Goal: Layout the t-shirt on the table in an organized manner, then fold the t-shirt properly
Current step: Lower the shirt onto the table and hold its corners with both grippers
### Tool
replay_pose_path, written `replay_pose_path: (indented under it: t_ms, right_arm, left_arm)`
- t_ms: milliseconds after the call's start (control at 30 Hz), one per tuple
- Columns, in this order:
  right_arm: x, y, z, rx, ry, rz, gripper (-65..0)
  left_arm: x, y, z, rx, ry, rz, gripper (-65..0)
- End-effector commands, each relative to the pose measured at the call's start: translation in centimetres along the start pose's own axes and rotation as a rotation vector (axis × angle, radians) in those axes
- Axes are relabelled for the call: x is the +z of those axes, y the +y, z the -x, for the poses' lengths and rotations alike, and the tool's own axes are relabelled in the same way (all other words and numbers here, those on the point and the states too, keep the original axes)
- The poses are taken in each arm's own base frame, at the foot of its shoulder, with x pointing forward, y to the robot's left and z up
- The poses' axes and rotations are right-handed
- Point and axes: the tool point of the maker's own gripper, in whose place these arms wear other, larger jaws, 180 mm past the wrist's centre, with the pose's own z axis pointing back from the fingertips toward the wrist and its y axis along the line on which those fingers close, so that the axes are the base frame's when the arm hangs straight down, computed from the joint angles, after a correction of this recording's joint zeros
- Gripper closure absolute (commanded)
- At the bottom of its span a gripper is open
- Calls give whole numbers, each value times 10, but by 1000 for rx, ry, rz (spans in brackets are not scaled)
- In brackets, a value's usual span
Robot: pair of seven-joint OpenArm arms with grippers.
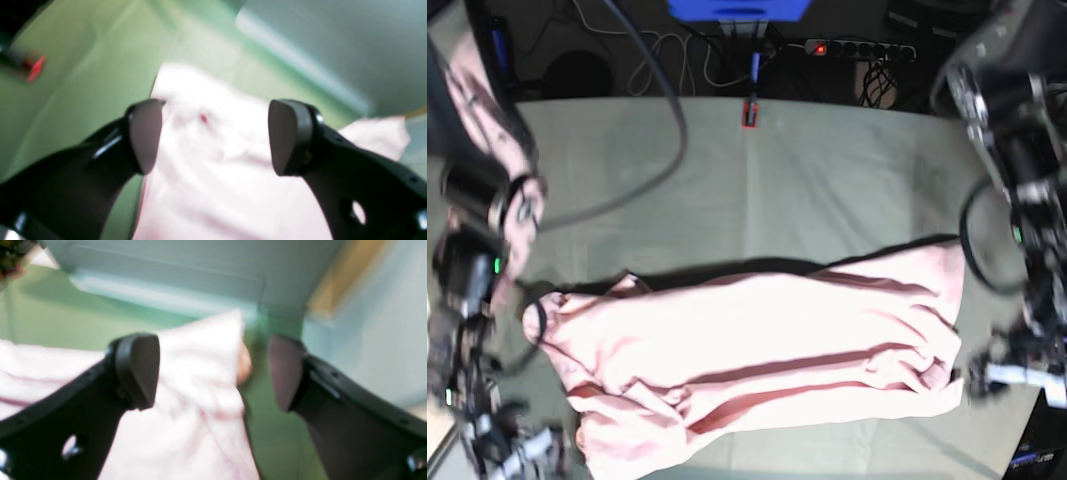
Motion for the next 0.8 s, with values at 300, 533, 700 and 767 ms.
replay_pose_path:
  t_ms: [300,533,700,767]
  right_arm:
    - [65,-25,49,-9,-50,132,-513]
    - [98,-28,106,-63,15,190,-514]
    - [112,-38,124,-85,42,225,-514]
    - [115,-44,128,-99,45,242,-514]
  left_arm:
    - [48,52,91,97,77,-106,-478]
    - [28,68,124,171,183,-140,-477]
    - [17,76,137,116,249,-196,-477]
    - [13,76,140,106,265,-205,-476]
